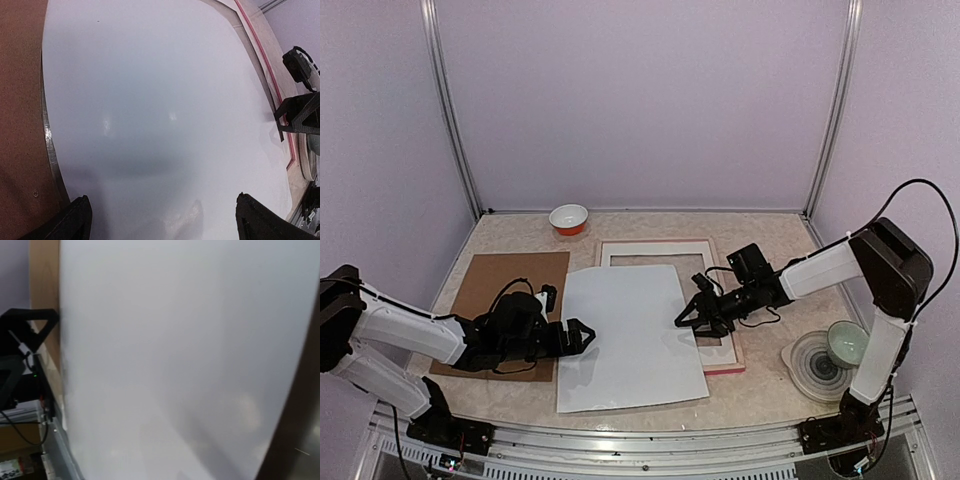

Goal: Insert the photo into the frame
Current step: Pick up the photo from the frame body.

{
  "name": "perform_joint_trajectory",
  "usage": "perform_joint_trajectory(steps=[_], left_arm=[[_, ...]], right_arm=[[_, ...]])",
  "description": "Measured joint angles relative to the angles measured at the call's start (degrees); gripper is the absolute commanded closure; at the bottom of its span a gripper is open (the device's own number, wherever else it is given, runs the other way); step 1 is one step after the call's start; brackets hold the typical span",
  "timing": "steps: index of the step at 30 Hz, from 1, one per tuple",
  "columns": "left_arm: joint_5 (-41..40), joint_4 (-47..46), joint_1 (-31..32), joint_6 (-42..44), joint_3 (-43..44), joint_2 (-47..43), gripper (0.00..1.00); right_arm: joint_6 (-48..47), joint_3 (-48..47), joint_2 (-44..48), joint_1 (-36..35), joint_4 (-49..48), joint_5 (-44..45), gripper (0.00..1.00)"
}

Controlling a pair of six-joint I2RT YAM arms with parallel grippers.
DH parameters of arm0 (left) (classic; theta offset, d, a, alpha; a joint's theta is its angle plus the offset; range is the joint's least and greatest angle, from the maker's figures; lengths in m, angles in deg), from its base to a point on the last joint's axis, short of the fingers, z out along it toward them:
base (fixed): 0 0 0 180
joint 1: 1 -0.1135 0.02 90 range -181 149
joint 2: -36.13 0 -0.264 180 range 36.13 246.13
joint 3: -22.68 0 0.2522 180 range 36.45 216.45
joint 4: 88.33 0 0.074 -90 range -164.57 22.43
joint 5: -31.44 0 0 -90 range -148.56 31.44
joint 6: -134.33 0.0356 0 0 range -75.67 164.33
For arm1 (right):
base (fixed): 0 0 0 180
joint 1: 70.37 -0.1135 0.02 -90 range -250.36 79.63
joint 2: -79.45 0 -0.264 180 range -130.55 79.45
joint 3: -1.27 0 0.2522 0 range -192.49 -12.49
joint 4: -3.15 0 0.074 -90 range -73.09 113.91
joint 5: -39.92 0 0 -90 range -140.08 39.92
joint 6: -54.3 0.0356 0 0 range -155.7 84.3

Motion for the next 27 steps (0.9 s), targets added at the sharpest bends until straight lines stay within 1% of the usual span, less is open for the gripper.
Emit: perform_joint_trajectory(steps=[5, 15, 22, 27], left_arm=[[0.0, 0.0, 0.0, 0.0, 0.0, 0.0, 0.01], [0.0, 0.0, 0.1, 0.0, 0.0, 0.0, 0.01], [0.0, 0.0, 0.4, 0.0, 0.0, -0.2, 0.01], [0.0, 0.0, 0.4, 0.0, 0.0, -0.3, 0.01]], right_arm=[[1.9, 0.0, -0.3, 0.0, -2.0, -1.8, 0.43], [4.9, 0.4, -1.2, 0.0, -6.2, -3.8, 0.60], [7.7, 1.7, -2.8, 0.0, -10.5, -5.3, 0.68], [10.4, 2.1, -4.0, 0.0, -14.3, -6.3, 0.76]])
